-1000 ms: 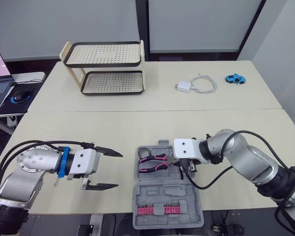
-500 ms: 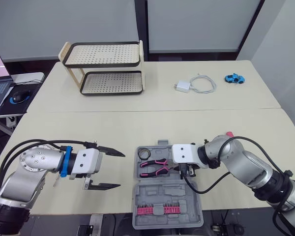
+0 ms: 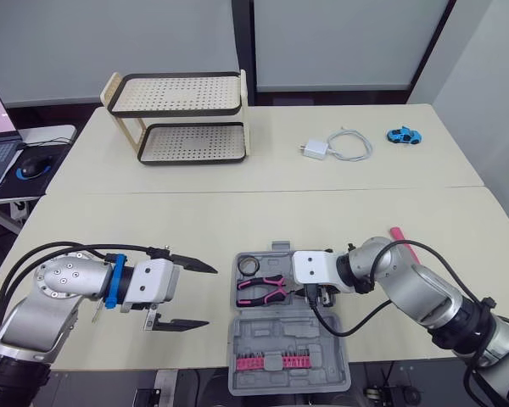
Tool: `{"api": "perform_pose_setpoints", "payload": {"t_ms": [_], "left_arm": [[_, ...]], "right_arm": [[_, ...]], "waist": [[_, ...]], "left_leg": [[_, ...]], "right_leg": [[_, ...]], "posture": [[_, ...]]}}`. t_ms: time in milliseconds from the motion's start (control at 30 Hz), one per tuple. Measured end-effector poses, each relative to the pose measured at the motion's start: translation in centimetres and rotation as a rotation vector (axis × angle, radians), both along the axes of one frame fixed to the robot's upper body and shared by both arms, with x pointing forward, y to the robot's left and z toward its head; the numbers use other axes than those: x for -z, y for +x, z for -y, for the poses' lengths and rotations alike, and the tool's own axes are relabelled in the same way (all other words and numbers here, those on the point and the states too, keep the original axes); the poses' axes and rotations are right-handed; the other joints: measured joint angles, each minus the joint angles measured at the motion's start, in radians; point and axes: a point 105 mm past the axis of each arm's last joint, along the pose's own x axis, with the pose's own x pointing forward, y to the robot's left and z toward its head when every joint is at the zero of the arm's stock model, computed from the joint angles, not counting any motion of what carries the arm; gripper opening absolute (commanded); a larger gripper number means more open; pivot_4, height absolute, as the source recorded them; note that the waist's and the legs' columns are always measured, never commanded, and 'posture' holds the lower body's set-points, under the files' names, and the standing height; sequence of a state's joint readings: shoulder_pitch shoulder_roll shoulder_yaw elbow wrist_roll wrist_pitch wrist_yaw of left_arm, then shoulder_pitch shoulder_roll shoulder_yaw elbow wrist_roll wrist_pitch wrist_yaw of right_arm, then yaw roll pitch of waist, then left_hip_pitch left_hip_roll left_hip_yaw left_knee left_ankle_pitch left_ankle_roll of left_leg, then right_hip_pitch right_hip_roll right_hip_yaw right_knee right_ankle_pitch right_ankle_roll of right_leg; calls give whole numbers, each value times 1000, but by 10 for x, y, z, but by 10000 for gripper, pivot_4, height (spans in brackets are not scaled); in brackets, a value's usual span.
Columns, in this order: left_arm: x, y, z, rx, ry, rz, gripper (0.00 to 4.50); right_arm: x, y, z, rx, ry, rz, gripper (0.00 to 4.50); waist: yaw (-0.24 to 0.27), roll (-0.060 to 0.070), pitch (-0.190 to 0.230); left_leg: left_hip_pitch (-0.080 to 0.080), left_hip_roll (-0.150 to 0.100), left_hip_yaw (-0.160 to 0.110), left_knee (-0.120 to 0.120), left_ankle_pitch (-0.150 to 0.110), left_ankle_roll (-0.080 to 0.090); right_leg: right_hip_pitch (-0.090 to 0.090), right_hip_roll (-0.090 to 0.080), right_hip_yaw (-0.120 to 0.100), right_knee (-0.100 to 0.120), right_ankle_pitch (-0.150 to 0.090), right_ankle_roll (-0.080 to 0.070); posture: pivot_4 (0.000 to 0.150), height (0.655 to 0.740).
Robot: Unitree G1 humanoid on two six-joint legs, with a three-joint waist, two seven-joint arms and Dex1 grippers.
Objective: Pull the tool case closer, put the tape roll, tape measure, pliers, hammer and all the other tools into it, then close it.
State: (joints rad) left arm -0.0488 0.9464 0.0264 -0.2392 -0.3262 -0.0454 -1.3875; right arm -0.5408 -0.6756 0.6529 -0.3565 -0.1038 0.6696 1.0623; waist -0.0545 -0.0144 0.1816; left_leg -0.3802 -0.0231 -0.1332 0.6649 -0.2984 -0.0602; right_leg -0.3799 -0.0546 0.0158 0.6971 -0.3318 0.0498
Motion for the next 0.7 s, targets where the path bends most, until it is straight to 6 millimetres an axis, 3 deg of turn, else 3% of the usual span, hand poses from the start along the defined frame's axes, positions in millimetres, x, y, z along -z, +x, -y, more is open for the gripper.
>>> {"api": "perform_pose_setpoints", "payload": {"t_ms": [233,467,600,700], "left_arm": [[0,1,1,-1,0,0,45000],[2,2,3,-10,-4,-8,45000],[2,2,3,-11,-5,-7,45000],[1,2,3,-16,-8,-6,45000]], "right_arm": [[2,0,0,3,-2,-1,11562],[4,0,2,5,-10,-2,34485],[-10,1,11,5,8,-5,34485],[-28,4,7,6,79,24,34485]], "waist": [[0,0,0],[0,0,0],[1,0,0],[0,0,0]], "left_leg": [[0,0,0,0,0,0],[0,0,0,0,0,0],[0,0,0,0,0,0],[0,0,0,0,0,0]], "right_leg": [[0,0,0,0,0,0],[0,0,0,0,0,0],[0,0,0,0,0,0],[0,0,0,0,0,0]], "posture": [[1500,7400],[1500,7400],[1500,7400],[1500,7400]]}}
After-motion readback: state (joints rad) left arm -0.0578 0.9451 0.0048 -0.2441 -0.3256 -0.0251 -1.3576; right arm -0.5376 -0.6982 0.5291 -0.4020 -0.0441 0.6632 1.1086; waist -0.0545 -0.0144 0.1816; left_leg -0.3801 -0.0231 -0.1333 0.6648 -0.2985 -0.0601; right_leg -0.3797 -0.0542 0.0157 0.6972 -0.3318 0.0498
